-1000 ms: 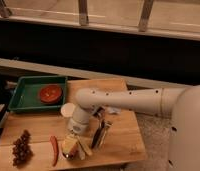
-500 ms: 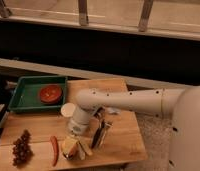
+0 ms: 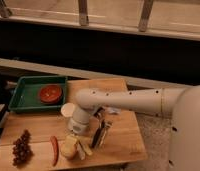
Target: Place apple in metal cup
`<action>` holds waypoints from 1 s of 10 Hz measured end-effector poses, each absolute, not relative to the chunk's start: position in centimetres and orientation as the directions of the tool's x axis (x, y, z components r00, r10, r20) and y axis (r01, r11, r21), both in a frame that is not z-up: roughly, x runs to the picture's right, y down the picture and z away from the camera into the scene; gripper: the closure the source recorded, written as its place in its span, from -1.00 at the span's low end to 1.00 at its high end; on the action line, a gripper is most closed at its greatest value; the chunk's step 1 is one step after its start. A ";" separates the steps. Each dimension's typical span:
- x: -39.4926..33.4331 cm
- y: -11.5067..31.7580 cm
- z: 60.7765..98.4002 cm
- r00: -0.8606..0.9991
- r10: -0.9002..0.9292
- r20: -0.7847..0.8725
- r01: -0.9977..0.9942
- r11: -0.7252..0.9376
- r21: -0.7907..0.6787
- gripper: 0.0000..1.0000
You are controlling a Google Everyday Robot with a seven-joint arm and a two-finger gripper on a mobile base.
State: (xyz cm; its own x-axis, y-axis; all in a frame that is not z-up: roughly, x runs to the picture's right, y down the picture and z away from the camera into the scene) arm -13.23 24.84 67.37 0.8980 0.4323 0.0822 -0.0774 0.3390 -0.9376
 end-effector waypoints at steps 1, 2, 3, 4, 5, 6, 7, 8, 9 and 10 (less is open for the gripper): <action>-13.3 24.5 67.2 0.899 0.430 0.082 -0.082 0.350 -0.933 -0.42; -13.4 24.1 67.1 0.901 0.426 0.081 -0.088 0.362 -0.928 -0.42; -13.3 23.6 66.8 0.902 0.424 0.077 -0.100 0.379 -0.920 -0.42; -12.9 22.7 66.4 0.900 0.431 0.066 -0.128 0.406 -0.905 -0.42; -12.4 21.6 65.9 0.892 0.448 0.057 -0.160 0.431 -0.888 -0.42; -11.8 19.9 65.1 0.879 0.475 0.045 -0.208 0.465 -0.861 -0.42; -10.9 17.8 64.3 0.858 0.513 0.021 -0.280 0.500 -0.819 -0.42; -10.2 16.7 64.2 0.844 0.536 0.006 -0.319 0.512 -0.797 -0.42; -8.7 14.8 64.6 0.816 0.578 -0.020 -0.388 0.521 -0.760 -0.42; -7.0 13.1 65.4 0.782 0.622 -0.043 -0.451 0.517 -0.728 -0.42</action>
State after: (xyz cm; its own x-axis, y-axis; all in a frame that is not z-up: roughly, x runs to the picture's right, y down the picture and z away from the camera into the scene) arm -7.04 13.15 65.44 0.7817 0.6222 -0.0427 -0.4511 0.5168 -0.7276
